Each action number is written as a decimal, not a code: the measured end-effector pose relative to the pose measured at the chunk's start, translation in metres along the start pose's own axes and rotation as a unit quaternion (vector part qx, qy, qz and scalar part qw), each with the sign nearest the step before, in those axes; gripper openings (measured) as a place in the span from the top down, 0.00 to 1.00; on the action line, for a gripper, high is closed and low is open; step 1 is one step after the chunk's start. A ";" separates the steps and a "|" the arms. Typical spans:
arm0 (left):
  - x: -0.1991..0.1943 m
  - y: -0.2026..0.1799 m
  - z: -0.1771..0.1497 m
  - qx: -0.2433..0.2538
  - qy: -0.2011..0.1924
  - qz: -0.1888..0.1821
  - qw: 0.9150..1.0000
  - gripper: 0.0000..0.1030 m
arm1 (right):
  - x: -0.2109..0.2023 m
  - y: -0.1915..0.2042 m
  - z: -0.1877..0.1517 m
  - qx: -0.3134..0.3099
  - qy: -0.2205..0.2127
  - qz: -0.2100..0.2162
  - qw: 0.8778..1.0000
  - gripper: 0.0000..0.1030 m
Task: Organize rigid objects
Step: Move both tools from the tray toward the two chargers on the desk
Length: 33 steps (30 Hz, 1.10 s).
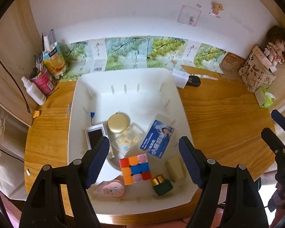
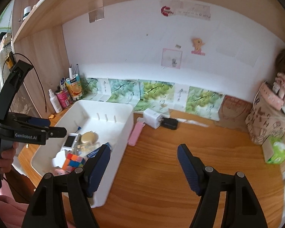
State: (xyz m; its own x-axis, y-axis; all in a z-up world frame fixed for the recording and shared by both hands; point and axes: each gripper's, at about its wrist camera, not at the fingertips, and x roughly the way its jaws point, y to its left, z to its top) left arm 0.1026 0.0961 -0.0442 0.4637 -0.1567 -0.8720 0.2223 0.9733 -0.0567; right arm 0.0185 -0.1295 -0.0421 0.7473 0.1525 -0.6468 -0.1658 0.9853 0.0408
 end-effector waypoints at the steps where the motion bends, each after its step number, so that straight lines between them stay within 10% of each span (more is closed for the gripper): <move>1: -0.001 -0.003 0.001 0.001 -0.003 0.001 1.000 0.24 | -0.001 -0.005 0.001 -0.003 -0.003 -0.001 1.000 0.28; 33: -0.010 -0.072 0.065 -0.010 -0.067 0.087 0.994 0.24 | 0.047 -0.130 0.055 -0.030 -0.057 0.038 0.997 0.26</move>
State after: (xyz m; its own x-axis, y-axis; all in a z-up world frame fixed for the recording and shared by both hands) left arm 0.1373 0.0162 -0.0003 0.6043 -0.0060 -0.7967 0.1126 0.9906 0.0780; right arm 0.1103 -0.2459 -0.0358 0.7991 0.2385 -0.5518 -0.2611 0.9645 0.0388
